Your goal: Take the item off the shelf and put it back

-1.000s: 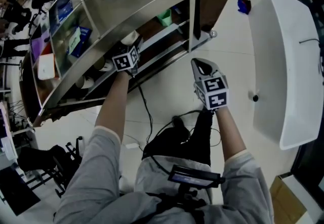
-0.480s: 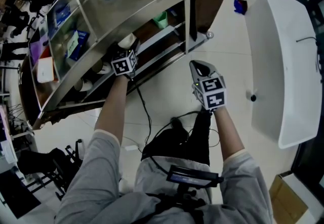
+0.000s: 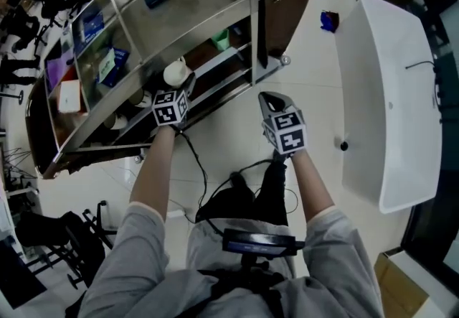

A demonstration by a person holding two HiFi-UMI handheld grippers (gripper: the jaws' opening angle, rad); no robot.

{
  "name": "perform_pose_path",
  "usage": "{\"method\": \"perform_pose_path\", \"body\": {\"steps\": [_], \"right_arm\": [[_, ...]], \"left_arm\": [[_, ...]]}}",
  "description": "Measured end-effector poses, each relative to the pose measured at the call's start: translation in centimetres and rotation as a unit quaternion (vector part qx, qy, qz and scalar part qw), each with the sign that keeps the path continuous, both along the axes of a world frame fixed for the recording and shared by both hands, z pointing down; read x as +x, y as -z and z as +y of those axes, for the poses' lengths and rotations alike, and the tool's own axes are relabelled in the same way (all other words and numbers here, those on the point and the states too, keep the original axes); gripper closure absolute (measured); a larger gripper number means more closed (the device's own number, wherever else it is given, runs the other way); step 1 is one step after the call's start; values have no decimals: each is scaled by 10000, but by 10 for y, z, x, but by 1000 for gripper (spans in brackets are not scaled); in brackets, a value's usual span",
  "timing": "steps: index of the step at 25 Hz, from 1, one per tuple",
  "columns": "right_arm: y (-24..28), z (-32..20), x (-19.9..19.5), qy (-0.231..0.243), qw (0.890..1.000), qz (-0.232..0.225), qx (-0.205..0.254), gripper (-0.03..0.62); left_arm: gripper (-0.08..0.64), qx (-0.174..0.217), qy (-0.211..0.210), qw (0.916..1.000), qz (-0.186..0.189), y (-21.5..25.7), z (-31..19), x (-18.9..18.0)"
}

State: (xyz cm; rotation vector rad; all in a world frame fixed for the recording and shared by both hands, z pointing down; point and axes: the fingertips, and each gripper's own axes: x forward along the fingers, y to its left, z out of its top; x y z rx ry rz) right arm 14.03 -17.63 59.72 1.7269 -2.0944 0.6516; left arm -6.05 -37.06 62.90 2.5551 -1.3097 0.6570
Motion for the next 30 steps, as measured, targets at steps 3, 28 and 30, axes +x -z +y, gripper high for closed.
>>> {"method": "perform_pose_path", "body": {"steps": [3,28,30], "right_arm": [[13,4,3,88,9999,34,-41,584],[73,23,-57,1657,9860,-33,166,584],[76,27,-64,1745,9844,-50,195,584]], "left_arm": [[130,-5,-7,9999,108,20,23,1],[130,261,1456,9885,314,148,225,-102],[130,265,1611,9861,310,150,240,-116]]}}
